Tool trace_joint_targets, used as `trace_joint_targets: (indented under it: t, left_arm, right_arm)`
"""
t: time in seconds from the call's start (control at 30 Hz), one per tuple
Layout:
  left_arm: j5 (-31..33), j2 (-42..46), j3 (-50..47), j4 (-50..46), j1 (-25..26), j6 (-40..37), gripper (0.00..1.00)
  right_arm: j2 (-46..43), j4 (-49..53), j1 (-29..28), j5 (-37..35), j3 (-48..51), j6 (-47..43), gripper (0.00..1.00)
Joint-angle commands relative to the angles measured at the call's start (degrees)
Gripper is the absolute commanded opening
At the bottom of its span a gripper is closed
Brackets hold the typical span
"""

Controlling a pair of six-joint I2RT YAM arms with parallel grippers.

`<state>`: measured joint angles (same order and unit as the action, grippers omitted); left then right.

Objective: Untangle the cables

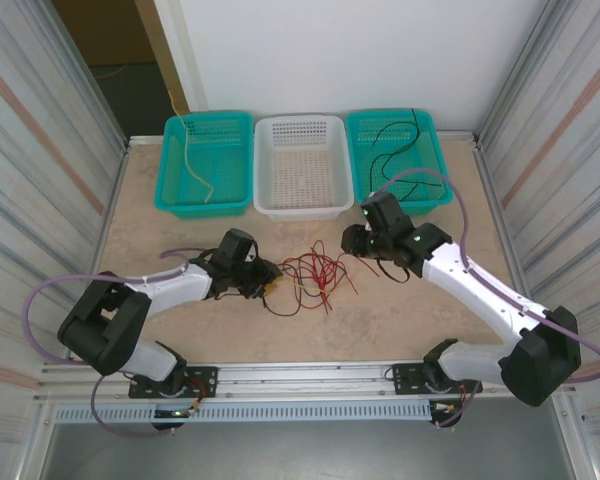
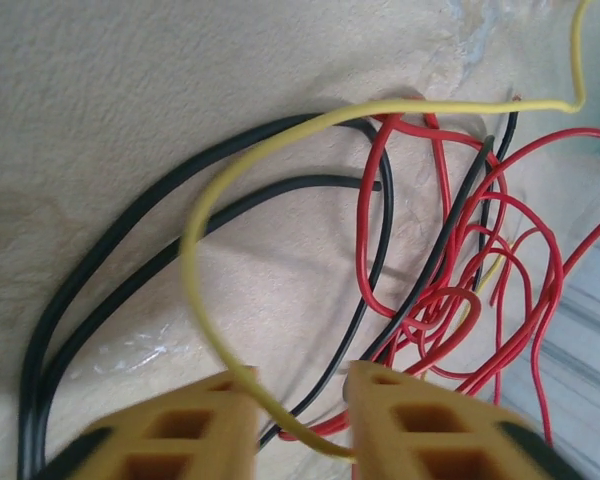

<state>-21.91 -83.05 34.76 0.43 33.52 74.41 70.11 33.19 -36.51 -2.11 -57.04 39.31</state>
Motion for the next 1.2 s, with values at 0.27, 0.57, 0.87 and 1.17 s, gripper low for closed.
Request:
trace_joint_targets:
  t: [0.27,0.57,0.87,1.17]
  left_arm:
    - [7.7,10.5,6.1,-16.2,2.0,-11.6,0.00]
    - [20.2,25.5,10.5,-19.2,4.3,-26.1,0.00]
    - [13.9,25.9,20.9,-14.9,4.3,-39.6,0.00]
    - [6.8,22.9,31.4,-21.9,4.2,-52.9,0.00]
  right_arm:
    - [0.4,-1.7,-1.8,-1.3,-4.2,2.1,0.38]
    - [0.2,-6.2,-6.5,3.8,-8.9,5.9,0.57]
    - [-2.8,-6.6,-10.5,2.4,-14.8,5.0,0.64]
    - [-1.6,0.5,-10.6,-1.0,-19.4,-4.6,0.62]
